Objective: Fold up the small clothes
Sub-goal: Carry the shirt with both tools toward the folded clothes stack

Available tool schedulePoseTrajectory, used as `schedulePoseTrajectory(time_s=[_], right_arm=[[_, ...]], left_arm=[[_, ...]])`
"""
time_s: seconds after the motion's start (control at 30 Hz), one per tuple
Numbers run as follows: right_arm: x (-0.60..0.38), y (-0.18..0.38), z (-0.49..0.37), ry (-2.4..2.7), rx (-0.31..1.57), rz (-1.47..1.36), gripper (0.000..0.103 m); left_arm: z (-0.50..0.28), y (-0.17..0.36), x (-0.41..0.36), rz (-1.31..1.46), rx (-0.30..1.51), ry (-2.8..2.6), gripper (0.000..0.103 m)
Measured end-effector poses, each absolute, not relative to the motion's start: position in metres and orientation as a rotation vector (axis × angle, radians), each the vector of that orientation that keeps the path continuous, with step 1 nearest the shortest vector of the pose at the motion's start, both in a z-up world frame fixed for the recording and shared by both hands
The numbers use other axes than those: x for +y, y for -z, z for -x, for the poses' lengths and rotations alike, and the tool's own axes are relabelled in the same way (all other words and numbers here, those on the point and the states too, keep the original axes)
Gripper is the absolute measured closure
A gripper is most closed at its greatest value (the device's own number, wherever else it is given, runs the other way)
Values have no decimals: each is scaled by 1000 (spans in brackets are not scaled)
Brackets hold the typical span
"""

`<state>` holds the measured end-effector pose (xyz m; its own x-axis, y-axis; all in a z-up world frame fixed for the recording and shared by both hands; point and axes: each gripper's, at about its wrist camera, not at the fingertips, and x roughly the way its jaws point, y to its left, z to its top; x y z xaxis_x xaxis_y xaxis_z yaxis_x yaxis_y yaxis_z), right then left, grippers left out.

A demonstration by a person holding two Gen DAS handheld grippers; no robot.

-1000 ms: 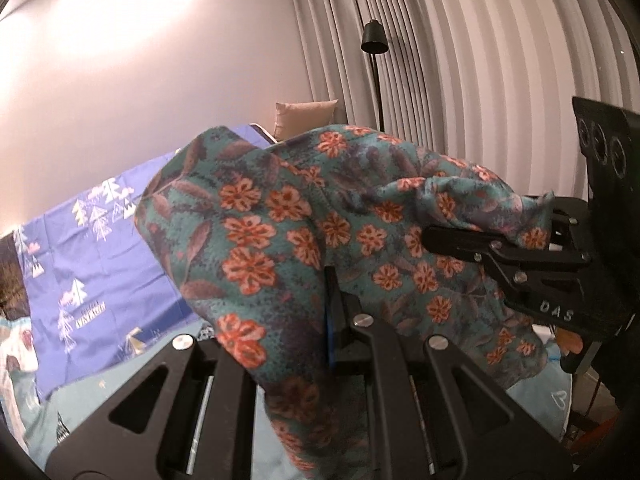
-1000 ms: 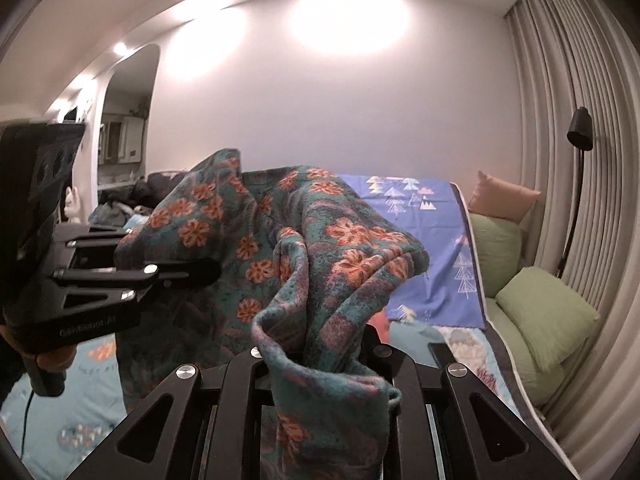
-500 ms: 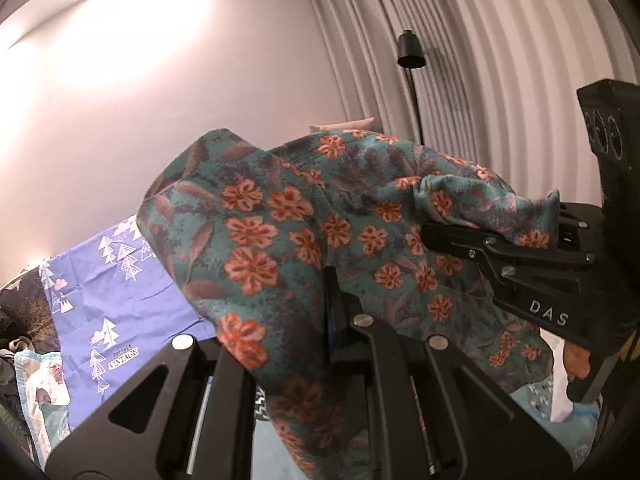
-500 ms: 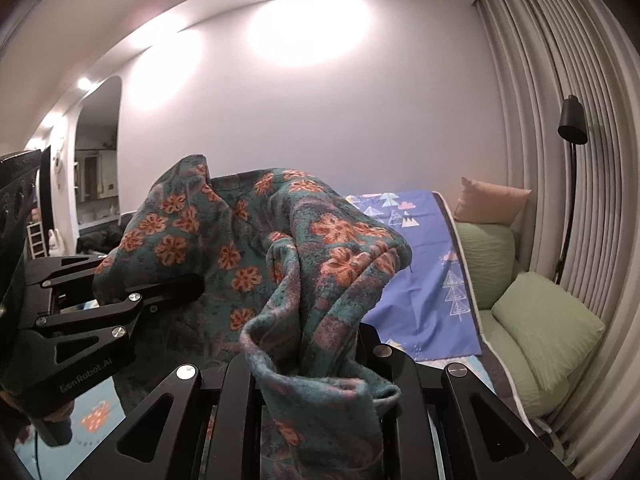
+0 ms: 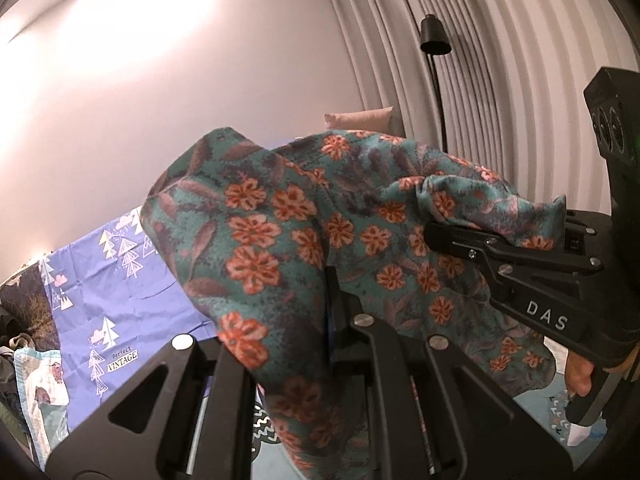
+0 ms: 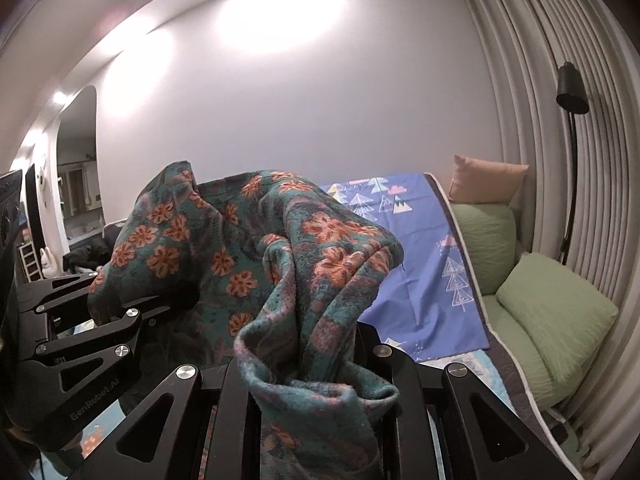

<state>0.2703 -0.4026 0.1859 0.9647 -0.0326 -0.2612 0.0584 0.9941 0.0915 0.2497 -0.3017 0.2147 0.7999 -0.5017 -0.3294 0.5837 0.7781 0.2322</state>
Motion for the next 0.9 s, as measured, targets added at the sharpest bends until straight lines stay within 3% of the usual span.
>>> schedulePoseTrajectory(time_s=[0.33,0.67,0.9], right_arm=[[-413,-154,-343,9,344,-114,87],[-425,-77,-439,12,511,-153,87],[-418,-24,-499,32,619,-98,86]], left_arm=[[-315,-184,-317,-299,325,572,90],[-397,-107,-332,-270,448,478,89],[-450,-39,-338,-291,559,363,80]])
